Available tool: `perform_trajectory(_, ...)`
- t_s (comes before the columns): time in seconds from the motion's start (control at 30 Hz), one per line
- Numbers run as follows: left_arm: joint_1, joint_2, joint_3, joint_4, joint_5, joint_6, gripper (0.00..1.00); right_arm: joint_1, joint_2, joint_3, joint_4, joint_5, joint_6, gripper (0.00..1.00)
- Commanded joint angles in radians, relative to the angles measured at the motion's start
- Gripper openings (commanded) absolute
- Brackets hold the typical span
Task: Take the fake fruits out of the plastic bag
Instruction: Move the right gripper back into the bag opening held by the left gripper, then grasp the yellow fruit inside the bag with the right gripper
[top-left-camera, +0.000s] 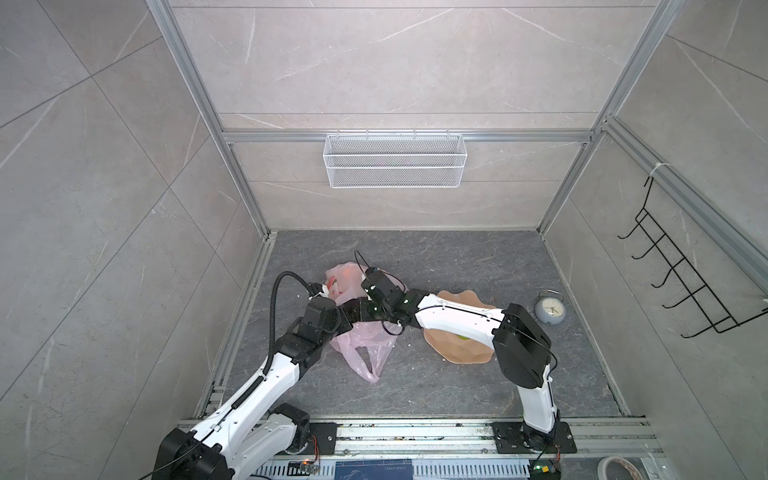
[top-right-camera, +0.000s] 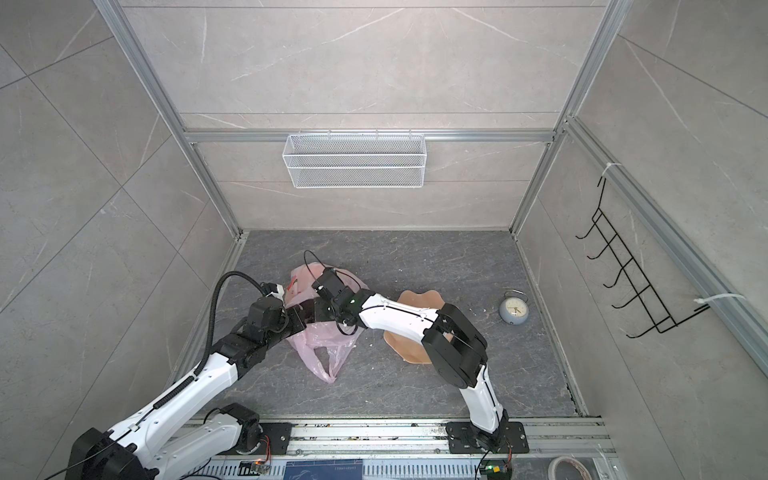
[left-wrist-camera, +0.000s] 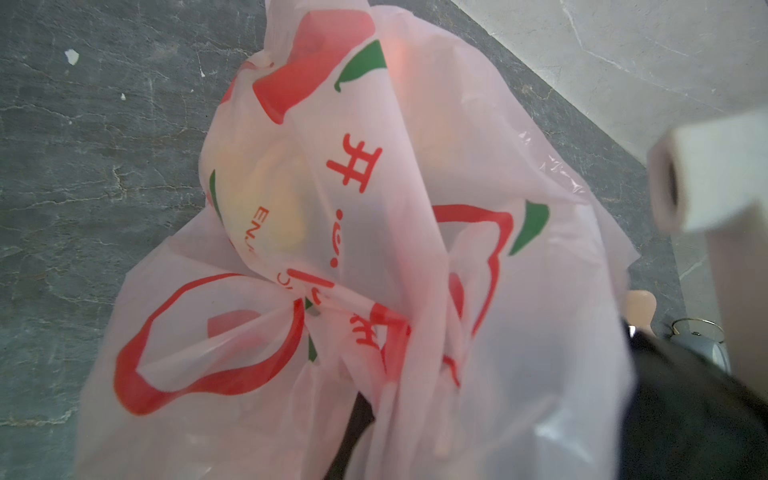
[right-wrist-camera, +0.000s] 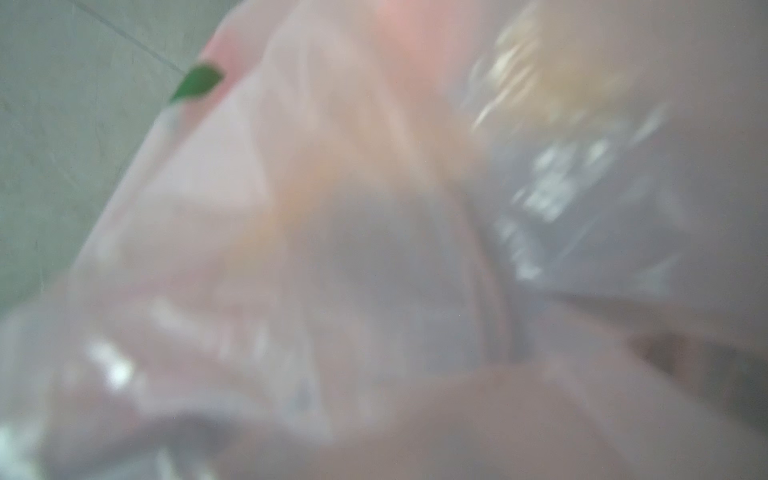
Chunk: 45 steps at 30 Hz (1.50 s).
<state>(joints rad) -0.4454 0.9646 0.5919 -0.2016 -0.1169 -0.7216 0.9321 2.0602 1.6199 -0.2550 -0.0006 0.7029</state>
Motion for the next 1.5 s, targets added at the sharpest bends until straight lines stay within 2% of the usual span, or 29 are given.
perform_trajectory(0.0,-0.004,-0.030,0.004,0.011,0.016,0.026,0.01,-0.048,0.061,0.095,-0.015,0.040,-0.043,0.43)
perform_trajectory(0.27,-0.004,0.015,0.028,-0.015,0.016,0.047,0.03,-0.125,0.214,0.358,-0.116,0.085,-0.141,0.43)
perform_trajectory(0.4,-0.003,0.040,0.054,-0.065,-0.030,0.059,0.12,-0.135,0.298,0.486,-0.181,0.079,-0.166,0.44)
perform_trajectory(0.53,0.019,0.056,0.062,-0.093,-0.053,0.041,0.25,-0.134,0.362,0.585,-0.254,0.106,-0.172,0.48)
perform_trajectory(0.67,0.048,0.082,0.077,-0.081,0.000,0.034,0.31,-0.134,0.372,0.589,-0.273,0.144,-0.169,0.54)
perform_trajectory(0.87,0.051,0.132,0.135,-0.096,-0.005,0.053,0.45,-0.134,0.391,0.600,-0.297,0.181,-0.173,0.58)
perform_trajectory(1.2,0.057,0.180,0.165,-0.087,0.009,0.058,0.48,-0.135,0.503,0.736,-0.361,0.202,-0.194,0.74)
perform_trajectory(1.47,0.057,0.178,0.140,-0.070,0.024,0.048,0.48,-0.135,0.592,0.823,-0.406,0.217,-0.200,0.78)
